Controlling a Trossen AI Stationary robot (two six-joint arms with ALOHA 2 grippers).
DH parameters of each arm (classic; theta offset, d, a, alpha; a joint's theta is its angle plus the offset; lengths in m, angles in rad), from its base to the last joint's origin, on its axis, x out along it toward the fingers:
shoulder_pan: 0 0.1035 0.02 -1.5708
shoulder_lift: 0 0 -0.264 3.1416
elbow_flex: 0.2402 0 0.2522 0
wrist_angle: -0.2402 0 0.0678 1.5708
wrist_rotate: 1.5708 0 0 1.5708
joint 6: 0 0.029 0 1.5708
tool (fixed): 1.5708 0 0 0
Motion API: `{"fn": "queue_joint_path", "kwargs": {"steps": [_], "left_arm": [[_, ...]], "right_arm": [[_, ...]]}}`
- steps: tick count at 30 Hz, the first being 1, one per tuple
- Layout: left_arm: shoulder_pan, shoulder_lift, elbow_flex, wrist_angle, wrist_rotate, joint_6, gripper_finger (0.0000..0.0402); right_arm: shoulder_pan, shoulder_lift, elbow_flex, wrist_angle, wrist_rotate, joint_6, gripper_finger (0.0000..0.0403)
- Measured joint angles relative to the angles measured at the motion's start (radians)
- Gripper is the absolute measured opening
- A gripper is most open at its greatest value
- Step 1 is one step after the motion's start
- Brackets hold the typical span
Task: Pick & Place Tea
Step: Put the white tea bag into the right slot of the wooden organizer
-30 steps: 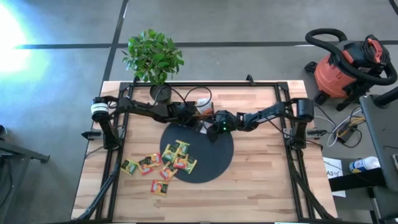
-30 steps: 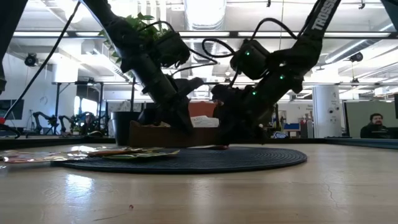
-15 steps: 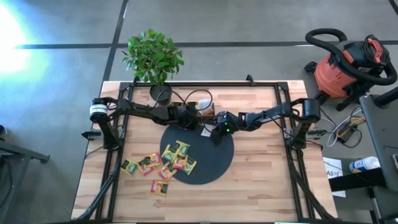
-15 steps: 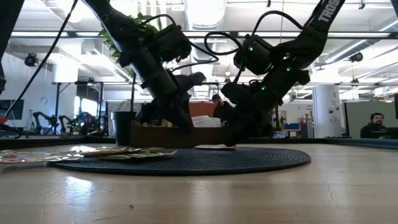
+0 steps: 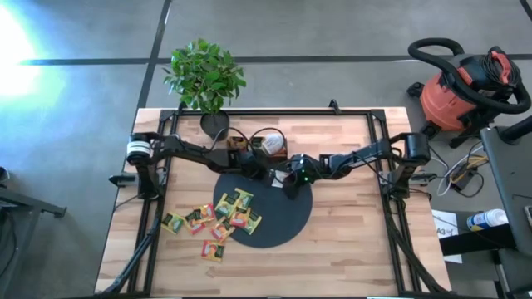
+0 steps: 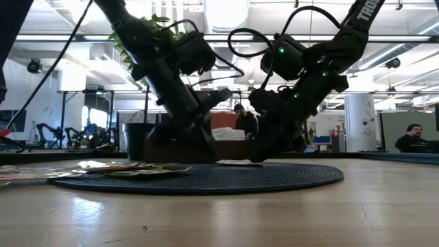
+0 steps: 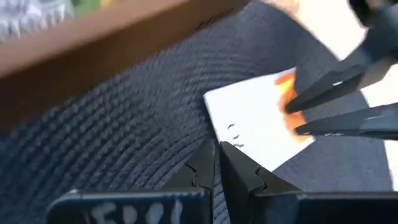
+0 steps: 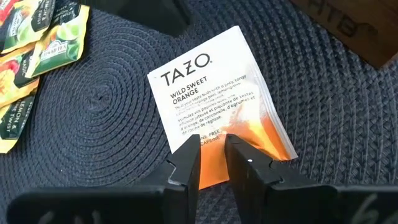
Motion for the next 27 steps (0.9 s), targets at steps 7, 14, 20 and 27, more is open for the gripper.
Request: {"fn": "queue_joint_path", "kwargs": {"steps": [7,14,20,27], "left_arm": [[-0.014,0.043,-0.001,0.053,0.036,-0.070,0.0001],[-0.020,0.053,-0.001,0.131,0.044,-0.102,0.0035],[-0.021,0.053,-0.001,0.131,0.053,-0.112,0.0104],[-0.026,0.053,-0.001,0.129,0.057,-0.094,0.0115]], "right_arm": [[0.000,-0.001,-0.015,0.012,0.014,0.000,0.0072],[0.011,0.000,-0.018,0.039,0.019,0.009,0.0072],[0.025,0.001,-0.021,0.049,0.022,0.011,0.0072],[0.033,0.001,-0.022,0.051,0.026,0.012,0.0072]]}}
